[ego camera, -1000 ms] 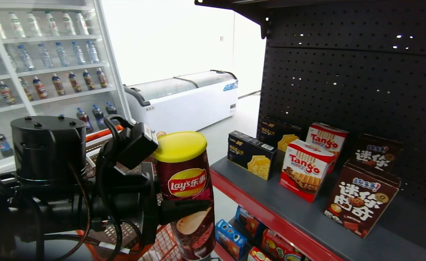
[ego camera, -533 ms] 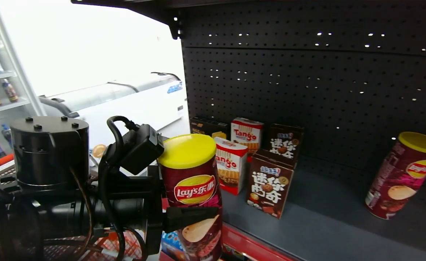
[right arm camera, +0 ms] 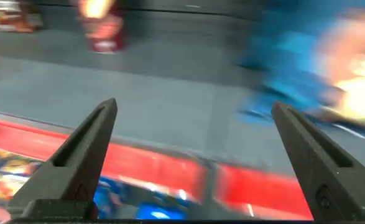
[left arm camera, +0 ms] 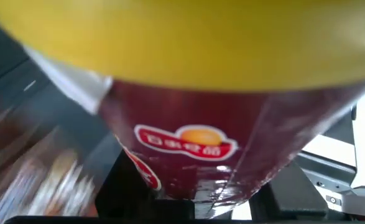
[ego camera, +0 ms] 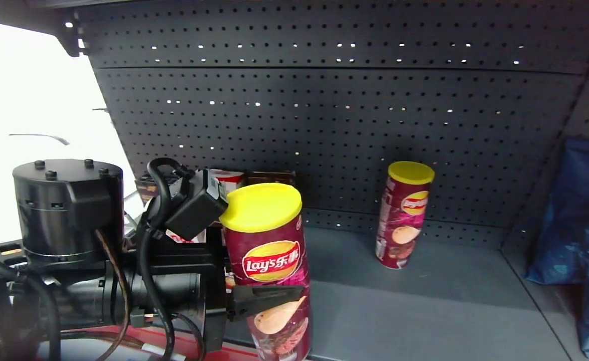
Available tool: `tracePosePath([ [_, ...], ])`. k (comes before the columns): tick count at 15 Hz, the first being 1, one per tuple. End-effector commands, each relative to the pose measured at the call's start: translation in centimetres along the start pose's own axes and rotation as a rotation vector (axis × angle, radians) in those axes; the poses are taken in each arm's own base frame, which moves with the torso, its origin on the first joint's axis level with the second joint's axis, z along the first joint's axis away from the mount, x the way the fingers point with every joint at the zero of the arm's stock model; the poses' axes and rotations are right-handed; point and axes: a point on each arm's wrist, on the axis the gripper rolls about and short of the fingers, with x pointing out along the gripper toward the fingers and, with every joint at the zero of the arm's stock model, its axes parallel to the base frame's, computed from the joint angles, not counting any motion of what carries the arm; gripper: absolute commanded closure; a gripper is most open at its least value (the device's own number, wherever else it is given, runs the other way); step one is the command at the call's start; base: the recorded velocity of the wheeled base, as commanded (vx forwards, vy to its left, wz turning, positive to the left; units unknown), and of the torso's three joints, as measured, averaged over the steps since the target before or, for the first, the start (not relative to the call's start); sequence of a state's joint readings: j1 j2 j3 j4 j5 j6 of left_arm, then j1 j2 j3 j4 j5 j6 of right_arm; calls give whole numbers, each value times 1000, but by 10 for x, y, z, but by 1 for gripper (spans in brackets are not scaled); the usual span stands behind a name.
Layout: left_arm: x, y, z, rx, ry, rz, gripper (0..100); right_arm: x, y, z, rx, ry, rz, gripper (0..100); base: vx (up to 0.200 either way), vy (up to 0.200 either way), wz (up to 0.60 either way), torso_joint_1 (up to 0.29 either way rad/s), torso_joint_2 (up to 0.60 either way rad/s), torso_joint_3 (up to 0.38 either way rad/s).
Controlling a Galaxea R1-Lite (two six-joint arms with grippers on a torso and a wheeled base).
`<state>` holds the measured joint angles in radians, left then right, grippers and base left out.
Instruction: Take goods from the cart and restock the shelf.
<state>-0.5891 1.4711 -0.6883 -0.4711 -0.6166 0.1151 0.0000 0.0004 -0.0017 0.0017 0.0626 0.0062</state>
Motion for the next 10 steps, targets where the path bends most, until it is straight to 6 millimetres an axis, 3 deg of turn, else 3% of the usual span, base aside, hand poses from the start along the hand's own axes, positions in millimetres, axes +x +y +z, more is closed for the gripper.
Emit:
tracePosePath([
  [1, 0, 0, 0, -1, 1, 1, 100, 0, 0, 0, 0, 0, 0, 0, 0, 0, -600, 2, 2, -2],
  [3, 0, 0, -2, -4, 5, 2, 100, 0, 0, 0, 2, 1, 0, 0, 0, 0, -600, 0, 2, 2],
  [10, -2, 3, -2, -7, 4, 20, 100, 0, 0, 0, 0, 0, 0, 0, 0, 0, 0, 0, 0, 0],
])
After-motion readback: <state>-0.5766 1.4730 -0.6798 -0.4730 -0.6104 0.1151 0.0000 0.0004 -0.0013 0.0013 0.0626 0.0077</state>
